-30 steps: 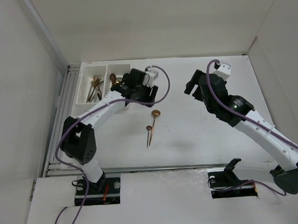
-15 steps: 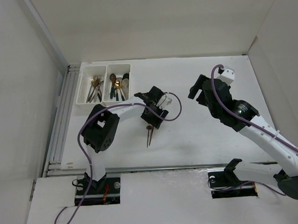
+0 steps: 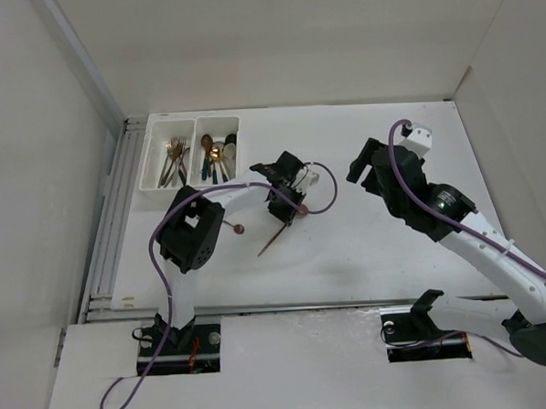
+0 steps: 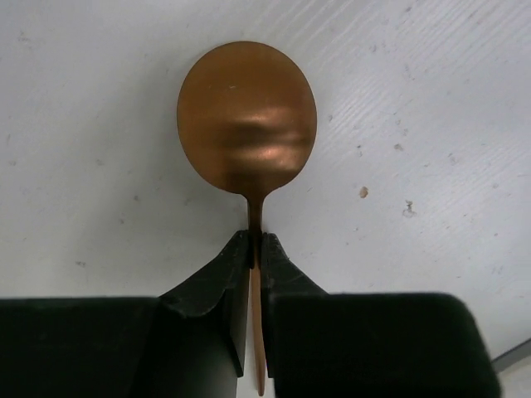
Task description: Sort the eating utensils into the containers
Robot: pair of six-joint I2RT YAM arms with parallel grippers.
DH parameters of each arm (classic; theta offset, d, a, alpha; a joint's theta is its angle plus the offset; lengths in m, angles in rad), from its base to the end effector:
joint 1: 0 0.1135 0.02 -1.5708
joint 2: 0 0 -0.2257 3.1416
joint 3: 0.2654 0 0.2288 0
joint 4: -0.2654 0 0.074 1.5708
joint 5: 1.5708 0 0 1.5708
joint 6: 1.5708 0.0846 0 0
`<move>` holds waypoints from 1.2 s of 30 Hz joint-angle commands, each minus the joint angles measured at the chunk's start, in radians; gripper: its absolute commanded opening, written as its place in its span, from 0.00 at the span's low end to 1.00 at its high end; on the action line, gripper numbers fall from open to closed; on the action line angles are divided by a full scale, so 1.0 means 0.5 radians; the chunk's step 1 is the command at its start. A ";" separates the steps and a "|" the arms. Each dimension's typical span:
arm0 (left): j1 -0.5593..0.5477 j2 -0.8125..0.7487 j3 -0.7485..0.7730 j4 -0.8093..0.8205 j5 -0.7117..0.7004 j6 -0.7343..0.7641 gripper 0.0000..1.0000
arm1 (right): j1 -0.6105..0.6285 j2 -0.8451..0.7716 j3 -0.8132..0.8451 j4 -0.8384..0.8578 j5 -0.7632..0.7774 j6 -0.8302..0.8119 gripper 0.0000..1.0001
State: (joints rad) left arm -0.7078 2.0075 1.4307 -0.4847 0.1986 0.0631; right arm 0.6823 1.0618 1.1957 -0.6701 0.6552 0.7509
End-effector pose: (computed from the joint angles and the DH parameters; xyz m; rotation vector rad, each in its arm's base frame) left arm 0.3005 -0.2791 0.1109 1.0726 2.4584 -0.4745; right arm 0.2204 0.1127 0.3275 0.4457 1.9447 0.2301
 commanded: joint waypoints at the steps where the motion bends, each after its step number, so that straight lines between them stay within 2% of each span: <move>1: 0.090 0.025 0.218 -0.098 0.194 0.021 0.00 | 0.016 0.024 0.032 0.024 0.015 0.014 0.85; 3: 0.148 0.047 0.469 -0.199 0.363 0.021 0.00 | 0.016 0.073 0.051 0.024 0.015 0.014 0.85; 5: 0.219 0.047 0.717 -0.276 0.657 0.021 0.00 | 0.016 0.091 0.072 0.024 0.015 0.014 0.85; 7: 0.286 0.017 0.853 -0.276 0.869 0.039 0.00 | 0.016 0.091 0.072 0.024 0.015 0.014 0.85; 10: 0.388 -0.087 1.053 -0.276 0.928 0.039 0.00 | 0.016 0.091 0.072 0.024 0.015 -0.005 0.85; 13: 0.538 -0.180 1.203 -0.224 0.616 0.143 0.00 | 0.016 0.091 0.072 0.024 0.015 -0.005 0.85; 14: 0.602 -0.238 1.204 -0.163 0.327 0.177 0.00 | 0.016 0.110 0.054 0.045 0.015 -0.005 0.85; 18: 0.759 -0.260 1.146 -0.031 -0.123 0.315 0.00 | 0.016 0.149 0.054 0.070 -0.003 -0.005 0.85; 22: 0.909 -0.208 0.965 0.186 -0.296 0.352 0.00 | 0.016 0.223 0.078 0.113 -0.040 -0.041 0.85; 23: 0.958 -0.208 0.864 0.293 -0.320 0.352 0.11 | 0.016 0.251 0.103 0.113 -0.040 -0.042 0.85; 24: 0.959 -0.186 0.863 0.334 -0.320 0.352 0.11 | 0.016 0.251 0.103 0.113 -0.040 -0.063 0.85; 27: 0.980 -0.150 0.842 0.368 -0.320 0.496 0.55 | 0.016 0.269 0.146 0.113 -0.040 -0.100 0.85; 30: 0.962 -0.125 0.817 0.236 -0.320 0.619 0.72 | 0.016 0.288 0.164 0.113 -0.040 -0.121 0.85; 31: 0.962 -0.201 0.778 0.236 -0.339 0.644 0.87 | 0.016 0.288 0.164 0.113 -0.040 -0.121 0.85; 35: 1.004 -0.507 0.462 0.316 -0.278 0.898 0.88 | 0.016 0.288 0.164 0.113 -0.040 -0.121 0.85; 36: 1.005 -0.578 0.394 0.316 -0.235 0.996 0.86 | 0.016 0.288 0.164 0.113 -0.058 -0.121 0.85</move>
State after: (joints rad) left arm -0.2188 1.8973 1.6844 -0.3630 0.0513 0.4168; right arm 0.6823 1.2152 1.2354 -0.6491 0.6304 0.7055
